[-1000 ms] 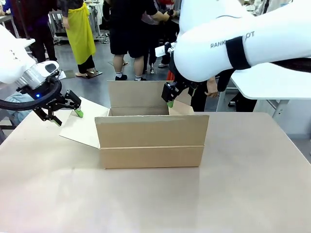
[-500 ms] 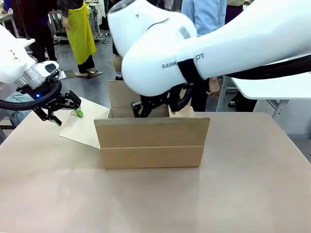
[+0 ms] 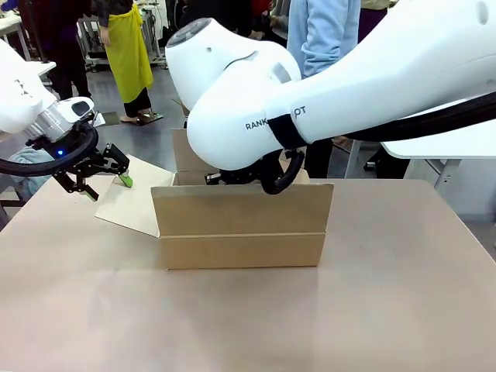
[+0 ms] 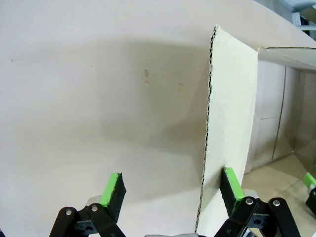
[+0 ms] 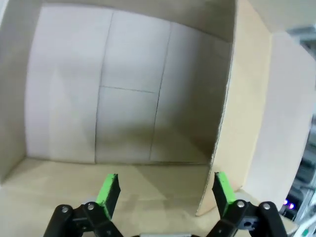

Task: Pack the gift set into the box.
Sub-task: Place both hands on the side flaps of the Package Box and spread them outward.

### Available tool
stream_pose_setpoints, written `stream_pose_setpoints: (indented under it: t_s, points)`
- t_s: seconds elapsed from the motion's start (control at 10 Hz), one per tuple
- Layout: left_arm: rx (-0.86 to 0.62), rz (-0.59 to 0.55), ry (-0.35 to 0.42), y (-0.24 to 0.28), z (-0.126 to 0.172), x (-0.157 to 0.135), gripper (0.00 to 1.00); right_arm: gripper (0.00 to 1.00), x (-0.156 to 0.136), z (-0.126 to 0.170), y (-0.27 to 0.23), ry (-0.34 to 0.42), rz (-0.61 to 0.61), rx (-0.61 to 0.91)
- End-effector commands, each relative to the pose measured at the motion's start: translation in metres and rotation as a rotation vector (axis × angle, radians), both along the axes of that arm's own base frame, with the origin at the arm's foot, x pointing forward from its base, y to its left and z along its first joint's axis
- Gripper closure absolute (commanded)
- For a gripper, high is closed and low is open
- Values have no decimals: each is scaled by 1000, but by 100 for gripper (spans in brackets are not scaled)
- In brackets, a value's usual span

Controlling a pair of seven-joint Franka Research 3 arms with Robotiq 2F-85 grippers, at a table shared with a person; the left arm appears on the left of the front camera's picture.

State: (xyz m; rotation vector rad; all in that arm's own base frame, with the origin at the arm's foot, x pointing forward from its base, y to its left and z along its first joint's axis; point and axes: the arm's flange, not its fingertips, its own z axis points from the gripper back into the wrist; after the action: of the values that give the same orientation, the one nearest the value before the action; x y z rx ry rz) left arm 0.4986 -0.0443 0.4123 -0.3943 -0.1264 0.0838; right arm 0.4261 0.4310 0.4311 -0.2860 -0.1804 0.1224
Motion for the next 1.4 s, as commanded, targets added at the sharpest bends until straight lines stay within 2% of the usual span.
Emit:
stream_pose_setpoints:
  t_s: [0.0, 0.4, 0.7, 1.0, 1.3]
  points:
    - [16, 10, 3, 0, 2, -2, 0, 0, 15, -1, -9, -48, -155, 51]
    - [16, 10, 3, 0, 2, -2, 0, 0, 34, -27, -20, 5, -189, 37]
    - [16, 10, 3, 0, 2, -2, 0, 0, 49, -38, -18, 16, -215, -81]
    - [16, 10, 3, 0, 2, -2, 0, 0, 63, -39, -25, 40, -251, -186]
    - [16, 10, 3, 0, 2, -2, 0, 0, 62, -20, -50, 34, -301, -270]
